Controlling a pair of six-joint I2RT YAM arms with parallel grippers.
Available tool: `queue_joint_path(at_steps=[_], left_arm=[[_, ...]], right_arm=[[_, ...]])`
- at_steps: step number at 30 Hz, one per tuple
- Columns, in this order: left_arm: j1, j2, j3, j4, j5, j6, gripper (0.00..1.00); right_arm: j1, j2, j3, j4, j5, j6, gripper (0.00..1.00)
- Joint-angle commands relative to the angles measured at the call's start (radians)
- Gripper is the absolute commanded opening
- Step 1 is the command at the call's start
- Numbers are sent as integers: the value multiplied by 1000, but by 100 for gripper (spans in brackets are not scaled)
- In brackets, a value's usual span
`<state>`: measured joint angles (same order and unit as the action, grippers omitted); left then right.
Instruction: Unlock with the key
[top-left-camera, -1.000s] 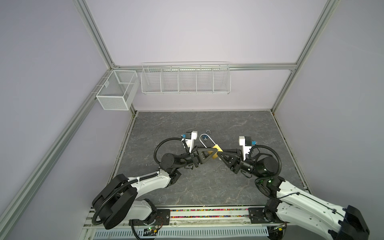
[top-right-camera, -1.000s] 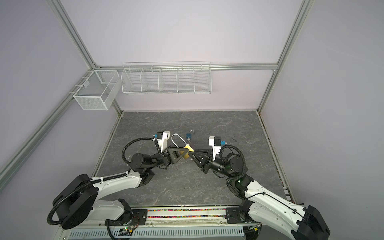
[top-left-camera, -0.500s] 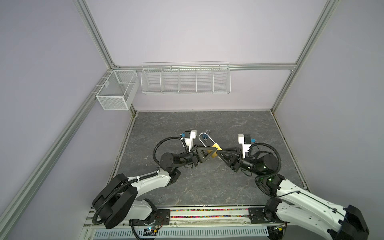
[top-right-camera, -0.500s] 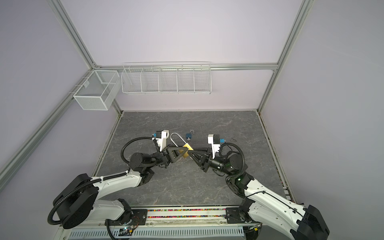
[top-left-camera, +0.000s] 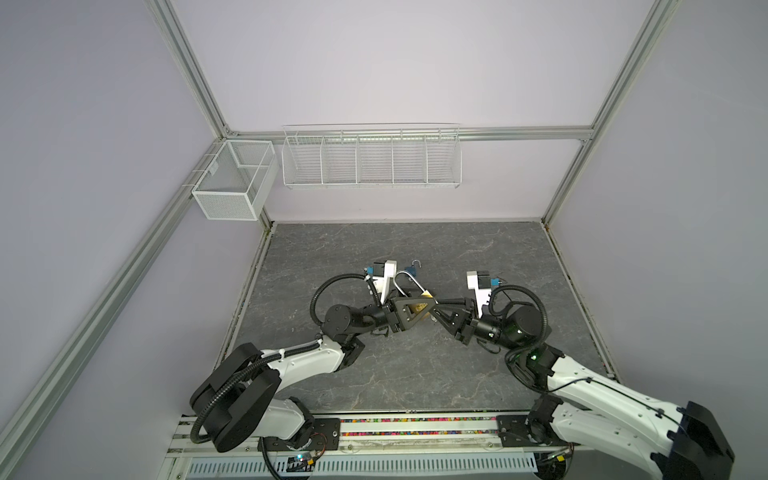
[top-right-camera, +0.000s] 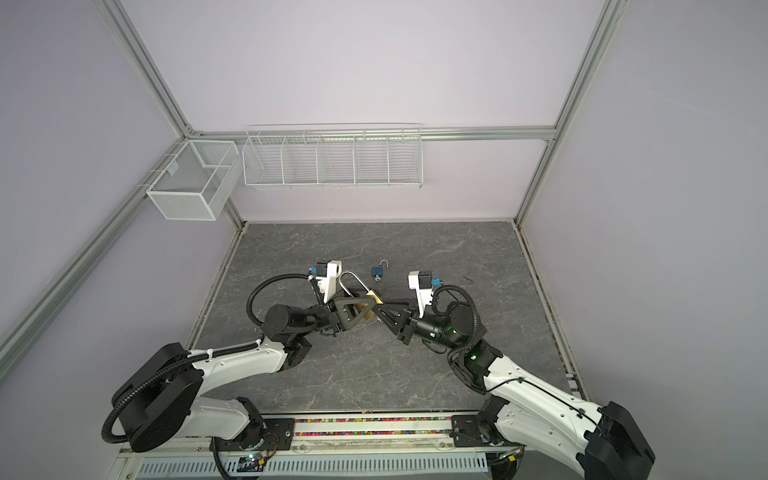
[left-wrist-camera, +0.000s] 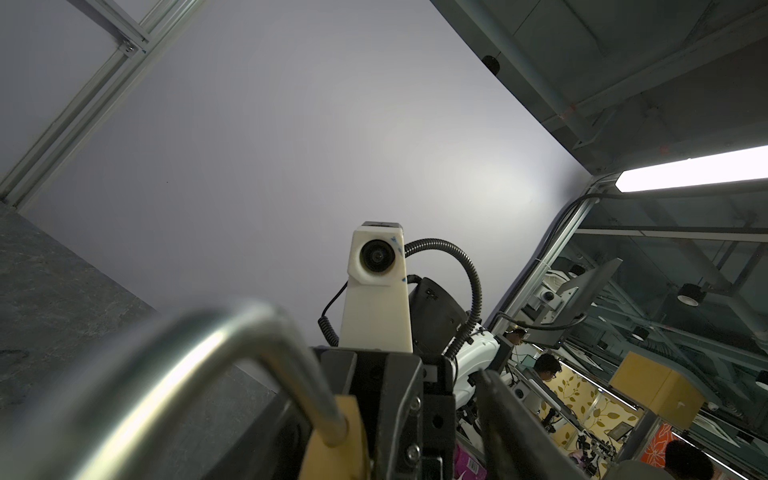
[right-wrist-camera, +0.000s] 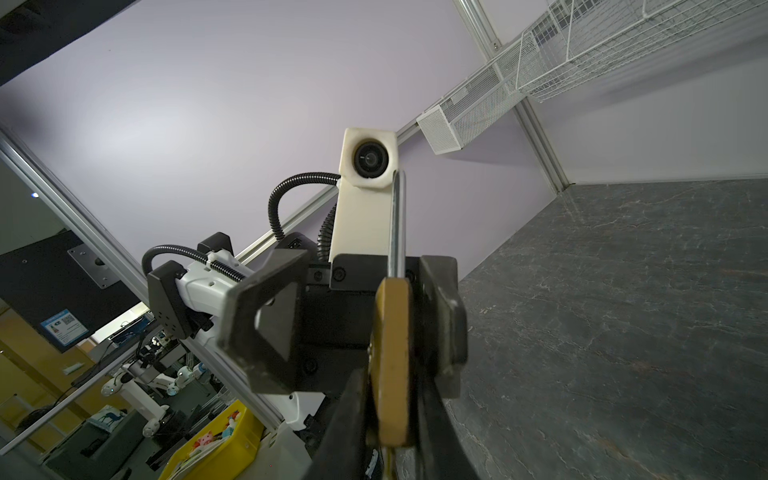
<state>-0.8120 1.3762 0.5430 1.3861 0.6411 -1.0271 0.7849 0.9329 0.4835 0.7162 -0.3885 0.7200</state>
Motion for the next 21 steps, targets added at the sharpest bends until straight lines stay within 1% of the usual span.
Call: queue_joint_path(at_steps=[1, 2, 6, 9, 12, 14, 16, 17, 21], left_arm=[[12, -33, -46, 30, -56, 27, 92], [18, -44, -66, 26, -90, 40, 98], [35, -89, -138, 30, -186, 79, 99], [35, -112, -166, 25, -194, 109, 99], [34, -123, -183, 28, -190, 112, 99], [35, -118, -178, 28, -165, 98, 99], [33, -101, -168, 28, -105, 94, 99], [24, -92, -171, 29, -102, 94, 99], [-58, -88, -201, 31, -194, 158, 99]], right_arm=[[-5, -24, -12, 97, 29, 20, 6], [-8, -33, -18, 93, 41, 20, 6], [-16, -61, -26, 83, 76, 19, 6], [-23, -68, -29, 84, 103, 22, 6], [-26, -54, -29, 110, 110, 28, 6], [-26, -38, -31, 134, 117, 37, 6], [-27, -26, -31, 150, 126, 45, 6], [-27, -23, -32, 158, 131, 48, 6], [-28, -19, -28, 163, 167, 47, 6]])
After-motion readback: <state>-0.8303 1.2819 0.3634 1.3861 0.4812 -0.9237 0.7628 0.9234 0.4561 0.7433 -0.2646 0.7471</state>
